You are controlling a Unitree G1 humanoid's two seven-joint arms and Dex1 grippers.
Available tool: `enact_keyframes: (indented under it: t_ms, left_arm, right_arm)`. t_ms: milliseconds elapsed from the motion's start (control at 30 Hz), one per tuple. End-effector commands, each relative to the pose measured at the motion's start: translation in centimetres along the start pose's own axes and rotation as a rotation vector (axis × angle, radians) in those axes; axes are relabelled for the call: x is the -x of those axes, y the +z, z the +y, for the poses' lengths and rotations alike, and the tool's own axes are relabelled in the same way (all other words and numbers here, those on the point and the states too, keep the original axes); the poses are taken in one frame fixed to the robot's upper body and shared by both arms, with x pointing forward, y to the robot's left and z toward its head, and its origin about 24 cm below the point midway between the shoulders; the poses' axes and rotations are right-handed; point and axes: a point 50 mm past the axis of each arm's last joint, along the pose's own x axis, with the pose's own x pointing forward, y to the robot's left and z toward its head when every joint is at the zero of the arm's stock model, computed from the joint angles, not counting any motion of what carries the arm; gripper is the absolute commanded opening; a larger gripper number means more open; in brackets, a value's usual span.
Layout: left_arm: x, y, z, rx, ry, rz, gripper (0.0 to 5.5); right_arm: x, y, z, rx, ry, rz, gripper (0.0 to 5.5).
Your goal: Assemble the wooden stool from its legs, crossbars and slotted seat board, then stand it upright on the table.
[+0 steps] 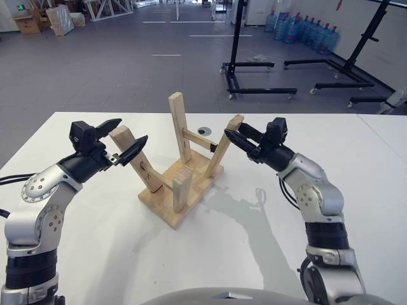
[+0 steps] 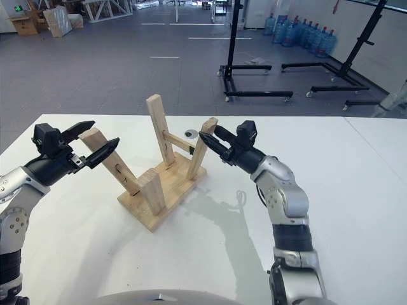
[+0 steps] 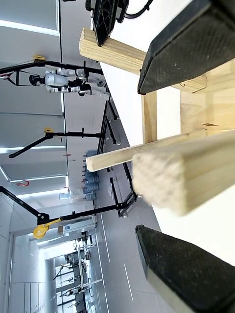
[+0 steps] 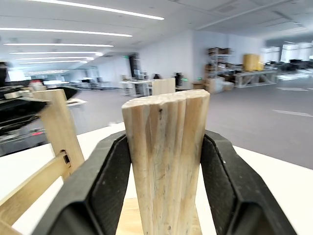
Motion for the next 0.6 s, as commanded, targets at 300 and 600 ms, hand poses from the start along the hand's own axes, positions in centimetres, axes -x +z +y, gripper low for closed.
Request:
enact_keyframes:
  t_ms: [300, 600]
  left_arm:
    - [2.3, -0.1, -0.1, 0.006, 0.079, 0.047, 4.89]
    - [3.0, -0.6, 0.0, 0.025, 0.099, 0.083, 4.89]
  right_arm:
    - [3.3, 0.8, 3.9, 0.242, -0.369, 0.238, 2.05]
    - [5.7, -0.6, 4.2, 0.290, -0.503, 0.274, 2.09]
